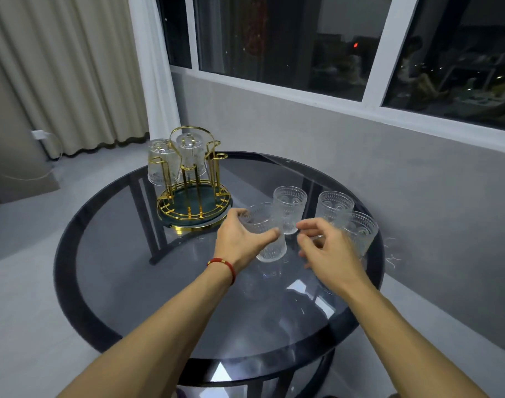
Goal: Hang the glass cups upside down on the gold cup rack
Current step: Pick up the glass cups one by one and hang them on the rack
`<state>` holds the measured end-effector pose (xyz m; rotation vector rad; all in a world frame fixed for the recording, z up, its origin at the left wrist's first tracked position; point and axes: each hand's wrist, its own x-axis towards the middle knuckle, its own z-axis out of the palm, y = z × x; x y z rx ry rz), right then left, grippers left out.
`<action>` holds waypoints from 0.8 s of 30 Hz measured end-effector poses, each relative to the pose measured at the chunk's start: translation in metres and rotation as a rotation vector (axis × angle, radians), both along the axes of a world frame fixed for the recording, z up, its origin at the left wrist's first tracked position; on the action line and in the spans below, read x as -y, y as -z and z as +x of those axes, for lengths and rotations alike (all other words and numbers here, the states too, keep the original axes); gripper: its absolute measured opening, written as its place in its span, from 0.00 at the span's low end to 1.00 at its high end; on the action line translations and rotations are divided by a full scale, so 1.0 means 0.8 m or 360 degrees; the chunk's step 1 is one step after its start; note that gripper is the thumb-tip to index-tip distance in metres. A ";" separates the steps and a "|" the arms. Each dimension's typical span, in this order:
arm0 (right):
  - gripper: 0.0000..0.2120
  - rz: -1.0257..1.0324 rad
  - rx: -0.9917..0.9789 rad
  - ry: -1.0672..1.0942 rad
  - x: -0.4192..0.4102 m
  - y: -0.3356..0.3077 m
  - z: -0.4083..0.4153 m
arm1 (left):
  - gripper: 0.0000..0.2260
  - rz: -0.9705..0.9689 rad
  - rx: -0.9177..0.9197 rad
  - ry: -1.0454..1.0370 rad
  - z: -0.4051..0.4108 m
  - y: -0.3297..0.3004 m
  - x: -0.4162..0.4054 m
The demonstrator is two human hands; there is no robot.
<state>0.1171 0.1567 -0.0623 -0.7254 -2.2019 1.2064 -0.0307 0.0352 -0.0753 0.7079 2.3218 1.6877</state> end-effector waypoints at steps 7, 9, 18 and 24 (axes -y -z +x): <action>0.19 -0.0623 0.0078 -0.0221 0.045 0.003 -0.056 | 0.28 0.0468 0.0409 0.0132 -0.020 -0.008 0.054; 0.17 -0.1112 -0.0037 -0.0307 0.055 0.004 -0.071 | 0.29 0.0541 0.0449 0.0186 -0.021 -0.006 0.061; 0.18 -0.1275 -0.0577 -0.0032 0.040 0.004 -0.106 | 0.23 -0.0058 -0.0265 0.0041 -0.077 0.016 0.091; 0.25 -0.0875 -0.0783 0.0056 0.025 -0.023 -0.125 | 0.26 -0.0786 -0.0785 -0.0119 -0.123 0.056 0.097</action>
